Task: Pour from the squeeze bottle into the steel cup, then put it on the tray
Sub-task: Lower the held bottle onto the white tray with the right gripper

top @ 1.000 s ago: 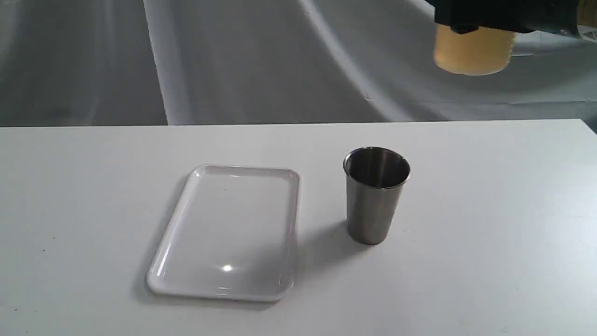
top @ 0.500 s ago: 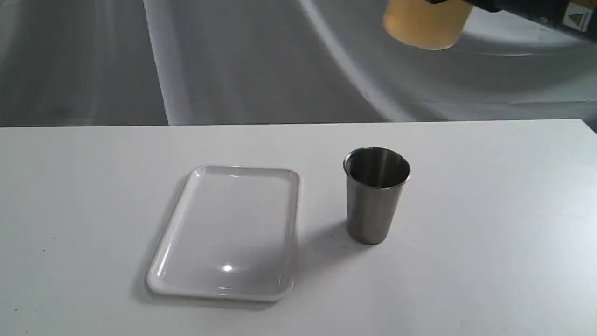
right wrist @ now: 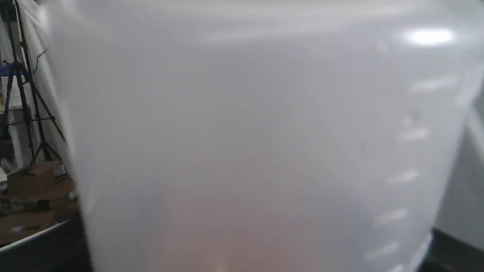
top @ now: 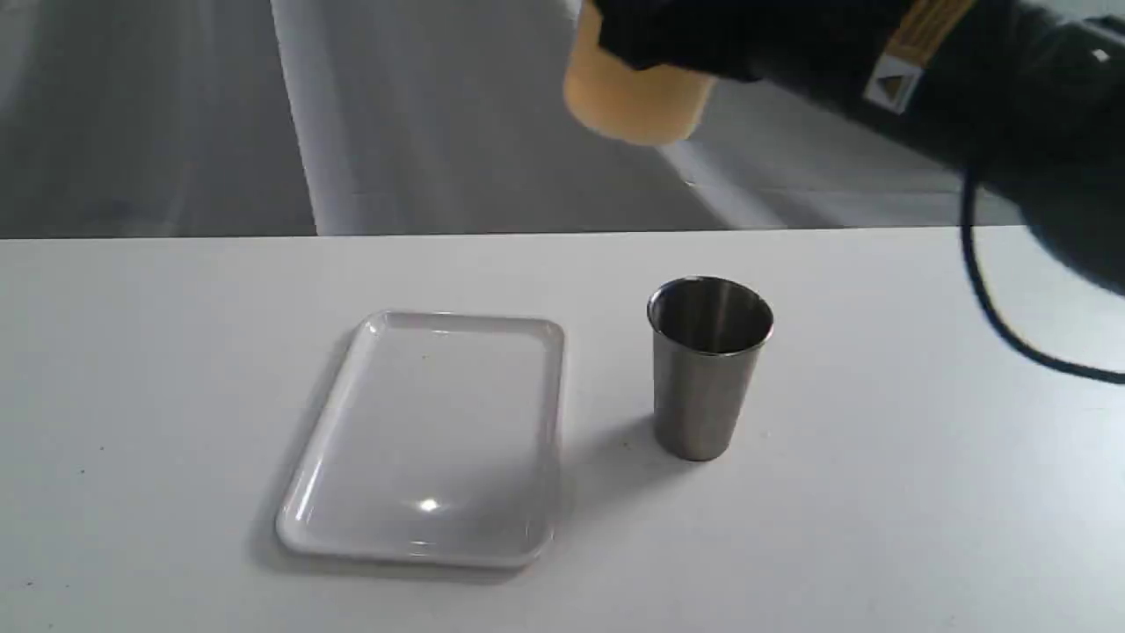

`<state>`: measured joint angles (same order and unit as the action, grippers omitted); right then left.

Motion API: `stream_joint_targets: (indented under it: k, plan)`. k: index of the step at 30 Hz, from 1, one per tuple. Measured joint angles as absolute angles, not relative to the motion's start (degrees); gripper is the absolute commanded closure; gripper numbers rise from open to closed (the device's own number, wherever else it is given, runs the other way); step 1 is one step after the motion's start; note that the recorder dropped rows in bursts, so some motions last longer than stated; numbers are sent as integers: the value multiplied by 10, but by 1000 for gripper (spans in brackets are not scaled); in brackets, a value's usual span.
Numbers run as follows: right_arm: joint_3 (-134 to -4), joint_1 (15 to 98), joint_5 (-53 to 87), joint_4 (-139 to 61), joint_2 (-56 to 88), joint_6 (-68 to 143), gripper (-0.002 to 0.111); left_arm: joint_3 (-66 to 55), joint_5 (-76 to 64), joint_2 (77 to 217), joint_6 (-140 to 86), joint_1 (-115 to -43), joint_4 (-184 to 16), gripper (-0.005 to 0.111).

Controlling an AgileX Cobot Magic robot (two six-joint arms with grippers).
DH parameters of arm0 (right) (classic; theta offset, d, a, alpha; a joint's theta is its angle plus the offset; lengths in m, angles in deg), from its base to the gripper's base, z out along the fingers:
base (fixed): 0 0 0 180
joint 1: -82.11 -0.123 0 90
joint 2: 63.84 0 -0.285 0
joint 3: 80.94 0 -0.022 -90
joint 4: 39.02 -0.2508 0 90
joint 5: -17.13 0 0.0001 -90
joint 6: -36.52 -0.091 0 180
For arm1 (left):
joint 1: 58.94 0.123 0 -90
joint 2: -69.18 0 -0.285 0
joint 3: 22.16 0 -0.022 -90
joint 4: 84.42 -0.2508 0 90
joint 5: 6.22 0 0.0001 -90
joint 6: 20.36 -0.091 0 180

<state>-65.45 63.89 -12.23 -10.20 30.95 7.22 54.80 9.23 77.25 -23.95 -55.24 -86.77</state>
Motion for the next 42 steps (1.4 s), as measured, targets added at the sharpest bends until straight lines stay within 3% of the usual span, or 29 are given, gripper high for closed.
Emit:
stream_joint_targets:
  k: [18,42]
  plan:
    - [-655,499,-149,-289,417,355,65,548,92,772,-239,-552,-868,98]
    - [-660,489,-280,-313,578,391,65,548,92,772,-239,-552,-868,98]
